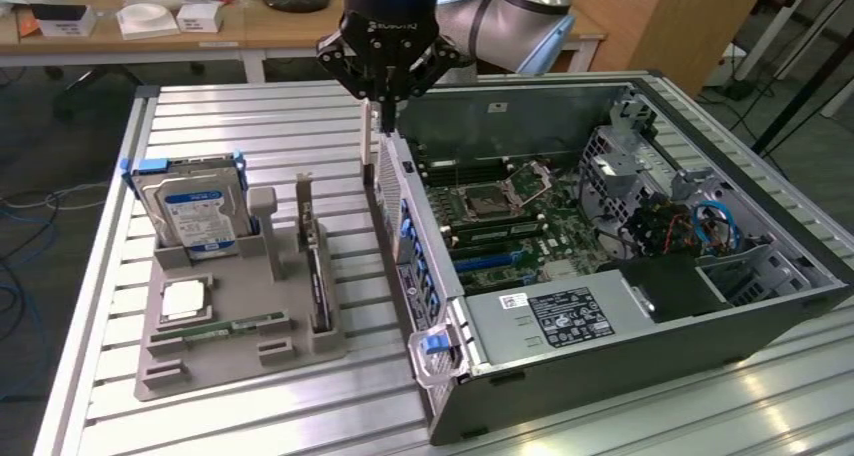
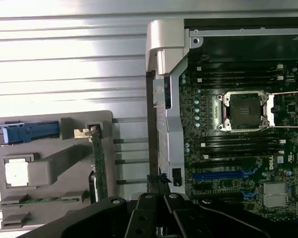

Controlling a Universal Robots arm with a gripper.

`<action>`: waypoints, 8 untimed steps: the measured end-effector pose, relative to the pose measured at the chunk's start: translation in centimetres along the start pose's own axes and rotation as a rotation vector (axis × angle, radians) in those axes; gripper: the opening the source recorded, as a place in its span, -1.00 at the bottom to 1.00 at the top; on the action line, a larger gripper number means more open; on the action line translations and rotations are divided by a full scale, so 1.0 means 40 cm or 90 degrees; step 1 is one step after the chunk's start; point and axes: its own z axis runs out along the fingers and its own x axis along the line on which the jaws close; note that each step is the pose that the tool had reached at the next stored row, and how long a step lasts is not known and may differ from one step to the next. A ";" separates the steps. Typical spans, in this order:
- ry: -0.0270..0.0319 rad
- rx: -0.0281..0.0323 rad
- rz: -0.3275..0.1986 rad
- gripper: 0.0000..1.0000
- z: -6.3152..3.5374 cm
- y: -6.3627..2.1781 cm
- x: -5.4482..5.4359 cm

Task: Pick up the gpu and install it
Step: 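Reach for the gpu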

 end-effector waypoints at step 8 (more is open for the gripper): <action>0.0000 0.0000 0.000 -0.79 0.000 -0.005 0.043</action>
